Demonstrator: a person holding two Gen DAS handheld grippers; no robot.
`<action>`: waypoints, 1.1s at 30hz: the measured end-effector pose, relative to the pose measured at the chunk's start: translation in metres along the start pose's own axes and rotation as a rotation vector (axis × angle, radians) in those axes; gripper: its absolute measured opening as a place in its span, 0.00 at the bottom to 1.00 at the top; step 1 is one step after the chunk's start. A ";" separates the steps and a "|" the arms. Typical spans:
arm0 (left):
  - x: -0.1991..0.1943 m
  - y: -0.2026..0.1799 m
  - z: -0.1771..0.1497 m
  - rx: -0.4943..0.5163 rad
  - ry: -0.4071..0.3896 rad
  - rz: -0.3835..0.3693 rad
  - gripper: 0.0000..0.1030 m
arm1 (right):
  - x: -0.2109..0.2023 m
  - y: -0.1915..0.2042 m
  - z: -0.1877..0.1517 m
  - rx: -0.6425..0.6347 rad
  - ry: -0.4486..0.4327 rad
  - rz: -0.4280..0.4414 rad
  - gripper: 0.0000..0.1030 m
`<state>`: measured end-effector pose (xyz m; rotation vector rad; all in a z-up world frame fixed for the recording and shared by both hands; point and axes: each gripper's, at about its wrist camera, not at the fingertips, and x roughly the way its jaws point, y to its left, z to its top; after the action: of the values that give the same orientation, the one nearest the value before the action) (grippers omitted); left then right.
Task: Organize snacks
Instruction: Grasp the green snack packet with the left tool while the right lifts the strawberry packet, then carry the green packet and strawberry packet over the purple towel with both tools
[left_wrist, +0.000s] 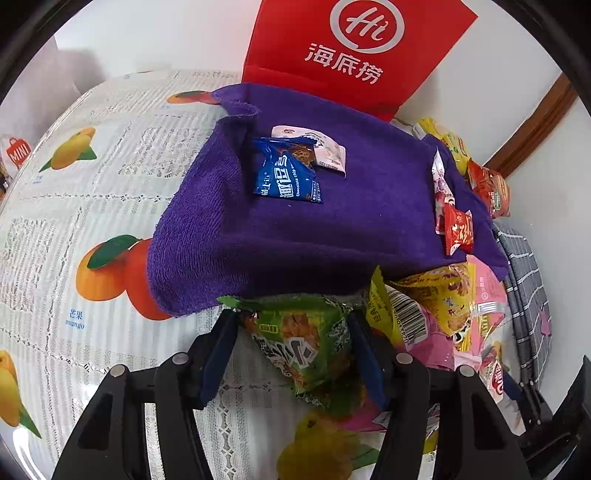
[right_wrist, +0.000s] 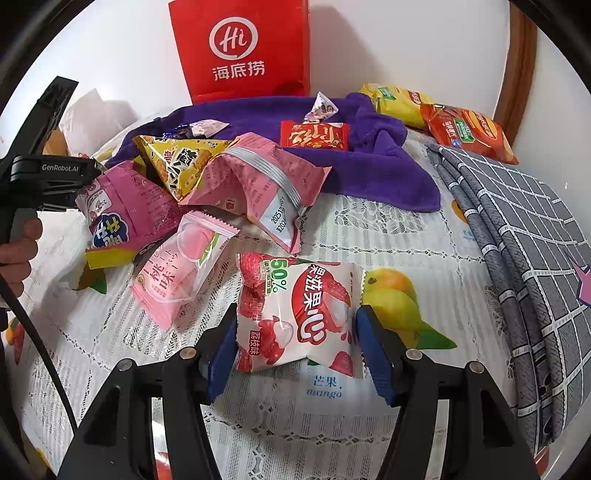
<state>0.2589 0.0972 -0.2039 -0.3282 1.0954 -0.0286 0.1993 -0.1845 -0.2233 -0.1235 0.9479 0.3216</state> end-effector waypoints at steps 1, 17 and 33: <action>-0.001 0.000 -0.001 -0.005 0.001 -0.010 0.51 | 0.000 0.000 0.000 0.001 0.000 0.001 0.61; -0.052 0.014 -0.033 0.014 -0.053 0.053 0.40 | -0.003 -0.004 -0.002 0.037 -0.014 -0.017 0.49; -0.128 -0.001 -0.047 0.106 -0.193 0.091 0.39 | -0.038 0.000 -0.009 0.113 -0.016 -0.018 0.43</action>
<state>0.1589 0.1082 -0.1116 -0.1814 0.9126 0.0258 0.1716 -0.1950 -0.1978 -0.0257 0.9470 0.2518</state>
